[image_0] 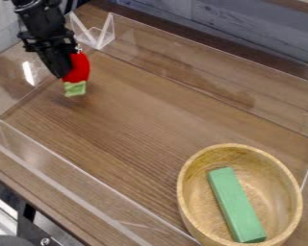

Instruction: Move the red object to the left side of the table

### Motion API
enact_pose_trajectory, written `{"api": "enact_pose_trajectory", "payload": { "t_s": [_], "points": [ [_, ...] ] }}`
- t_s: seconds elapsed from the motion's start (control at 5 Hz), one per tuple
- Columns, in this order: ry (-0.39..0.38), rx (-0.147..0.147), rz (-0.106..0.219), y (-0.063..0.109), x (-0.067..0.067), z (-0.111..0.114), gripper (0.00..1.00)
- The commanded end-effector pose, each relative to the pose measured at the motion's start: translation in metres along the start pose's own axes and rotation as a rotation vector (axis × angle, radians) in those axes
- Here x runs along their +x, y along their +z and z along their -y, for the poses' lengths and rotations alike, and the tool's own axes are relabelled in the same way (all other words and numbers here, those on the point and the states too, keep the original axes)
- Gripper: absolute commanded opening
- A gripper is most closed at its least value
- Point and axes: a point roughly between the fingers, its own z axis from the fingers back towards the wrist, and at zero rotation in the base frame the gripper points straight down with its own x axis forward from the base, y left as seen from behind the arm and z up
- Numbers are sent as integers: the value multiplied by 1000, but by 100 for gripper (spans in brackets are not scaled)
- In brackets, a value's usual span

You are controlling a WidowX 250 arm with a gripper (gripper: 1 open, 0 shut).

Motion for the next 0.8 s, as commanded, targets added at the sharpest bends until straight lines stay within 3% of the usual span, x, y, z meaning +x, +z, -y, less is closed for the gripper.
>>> {"api": "enact_pose_trajectory", "payload": {
  "t_s": [0.0,0.2,0.6],
  "points": [
    [27,43,52,26,-4,6,0],
    [63,53,45,25,-14,10,0],
    [35,62,11,-5,-24,11,0]
  ]
}}
